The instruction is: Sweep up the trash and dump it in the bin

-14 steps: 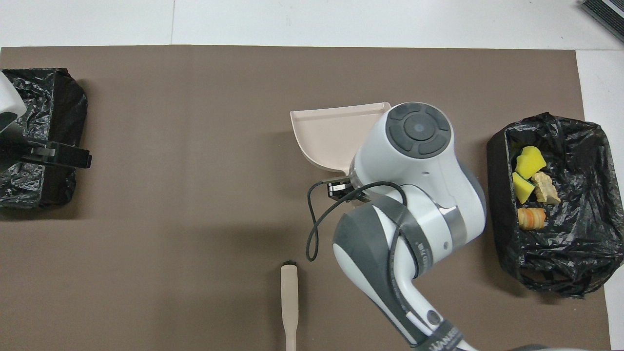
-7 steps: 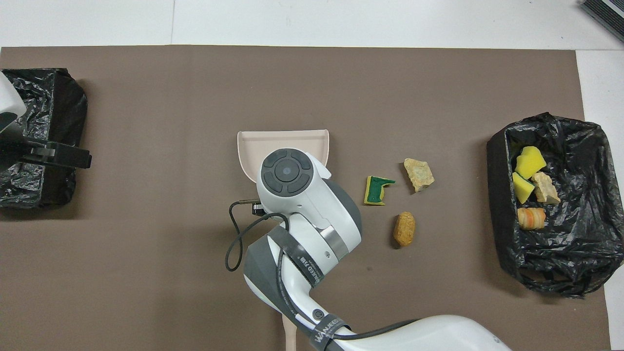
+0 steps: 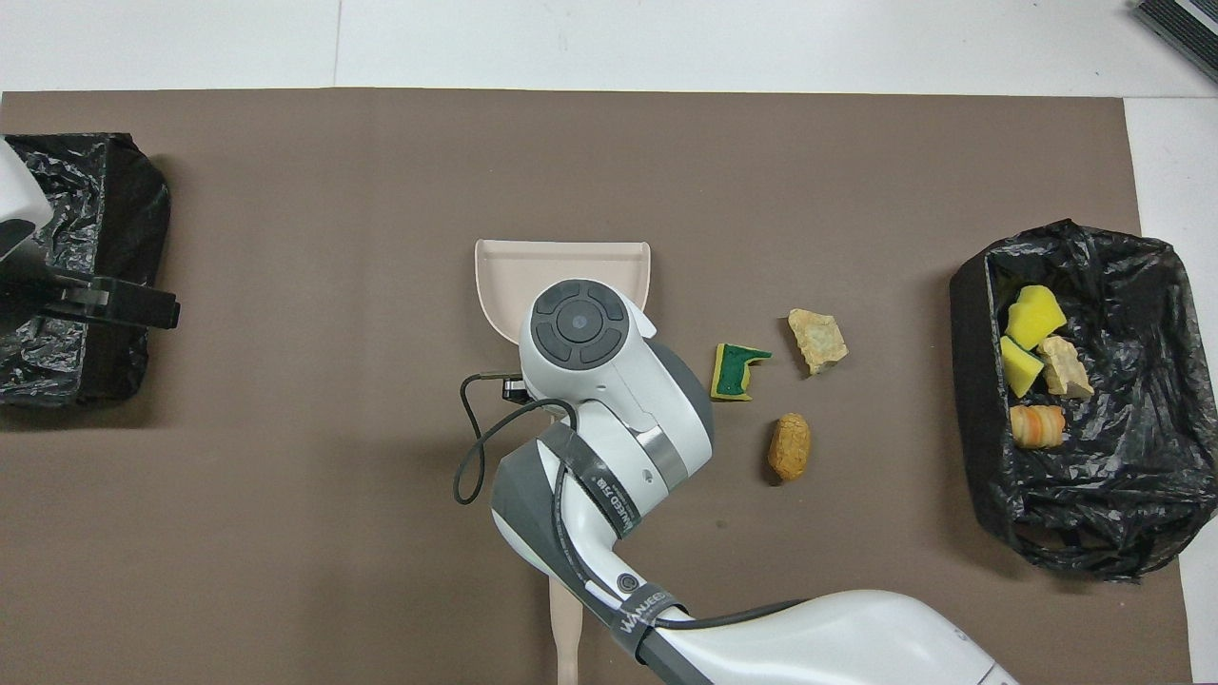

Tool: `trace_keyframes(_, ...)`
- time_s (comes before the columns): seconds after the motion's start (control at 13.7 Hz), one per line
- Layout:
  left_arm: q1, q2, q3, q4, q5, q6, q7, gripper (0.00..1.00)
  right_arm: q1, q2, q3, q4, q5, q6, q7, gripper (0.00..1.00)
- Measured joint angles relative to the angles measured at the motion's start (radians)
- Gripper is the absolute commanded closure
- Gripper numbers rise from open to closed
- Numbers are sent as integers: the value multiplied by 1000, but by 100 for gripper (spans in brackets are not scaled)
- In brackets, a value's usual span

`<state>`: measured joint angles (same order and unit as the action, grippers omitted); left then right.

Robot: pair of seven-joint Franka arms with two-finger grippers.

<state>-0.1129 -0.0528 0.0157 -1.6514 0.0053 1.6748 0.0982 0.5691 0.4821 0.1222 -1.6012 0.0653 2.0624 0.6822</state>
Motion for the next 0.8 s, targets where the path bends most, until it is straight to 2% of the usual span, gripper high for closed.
trace_keyframes(0.07, 1, -1, 1, 1, 0, 0, 0, 0, 1, 1, 0, -1, -1, 0, 0, 78)
trace_keyframes(0.15, 1, -3, 2, 2, 0, 0, 0, 0, 1, 3, 0, -2, -1, 0, 0, 46)
trace_keyframes(0.22, 1, -4, 2, 5, 0, 0, 0, 0, 2, 3, 0, -2, -1, 0, 0, 0)
trace_keyframes(0.59, 0, -9, -5, 8, 0, -1, 0, 0, 1, -16, 0, 13, -3, -1, 0, 0)
trace_keyframes(0.8, -12, -13, -21, 2, -4, -3, -8, 0, -11, -96, -2, 19, -3, -66, 0, 0)
